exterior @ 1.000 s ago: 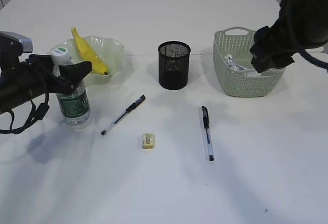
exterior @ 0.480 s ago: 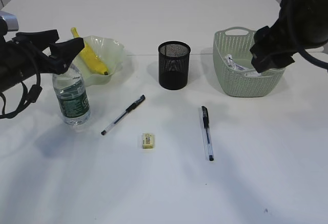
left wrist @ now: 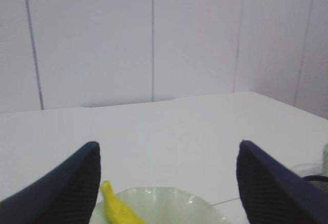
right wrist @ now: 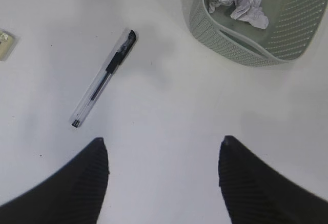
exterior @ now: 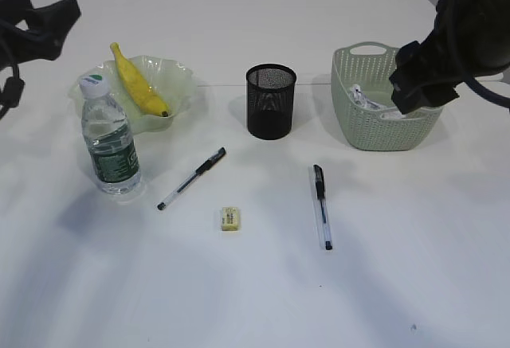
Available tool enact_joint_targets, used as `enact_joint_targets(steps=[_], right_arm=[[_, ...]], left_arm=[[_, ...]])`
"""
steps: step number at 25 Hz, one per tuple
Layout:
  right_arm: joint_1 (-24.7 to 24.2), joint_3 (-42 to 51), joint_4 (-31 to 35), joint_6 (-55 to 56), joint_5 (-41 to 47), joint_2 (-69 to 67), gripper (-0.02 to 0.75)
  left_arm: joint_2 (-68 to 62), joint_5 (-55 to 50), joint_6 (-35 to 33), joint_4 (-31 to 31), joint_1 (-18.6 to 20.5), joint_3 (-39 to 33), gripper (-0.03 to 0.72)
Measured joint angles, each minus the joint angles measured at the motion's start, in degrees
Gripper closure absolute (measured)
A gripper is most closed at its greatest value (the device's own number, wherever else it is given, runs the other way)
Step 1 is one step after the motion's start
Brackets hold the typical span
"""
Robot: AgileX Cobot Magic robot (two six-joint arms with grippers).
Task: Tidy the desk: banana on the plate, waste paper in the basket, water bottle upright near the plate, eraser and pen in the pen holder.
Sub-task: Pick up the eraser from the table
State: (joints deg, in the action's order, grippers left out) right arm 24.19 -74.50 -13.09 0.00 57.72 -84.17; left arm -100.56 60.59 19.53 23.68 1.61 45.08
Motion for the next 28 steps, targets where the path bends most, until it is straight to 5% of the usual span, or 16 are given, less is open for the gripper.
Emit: enact_joint_targets(steps=[9, 15, 28], right_arm=[[0.0, 0.0, 0.0, 0.0, 0.1, 0.0, 0.237], [0.0, 0.0, 0.0, 0.0, 0.1, 0.0, 0.237], [0.0, 0.0, 0.0, 0.0, 0.1, 0.0, 0.237]], left_arm=[[6.6, -13.1, 1.5, -1.6, 8.4, -0.3, 0.106], [9.5, -22.4, 8.0, -1.7, 8.7, -0.3, 0.143], [24.1, -67.8, 11.6, -2.2, 8.7, -0.6, 0.148]])
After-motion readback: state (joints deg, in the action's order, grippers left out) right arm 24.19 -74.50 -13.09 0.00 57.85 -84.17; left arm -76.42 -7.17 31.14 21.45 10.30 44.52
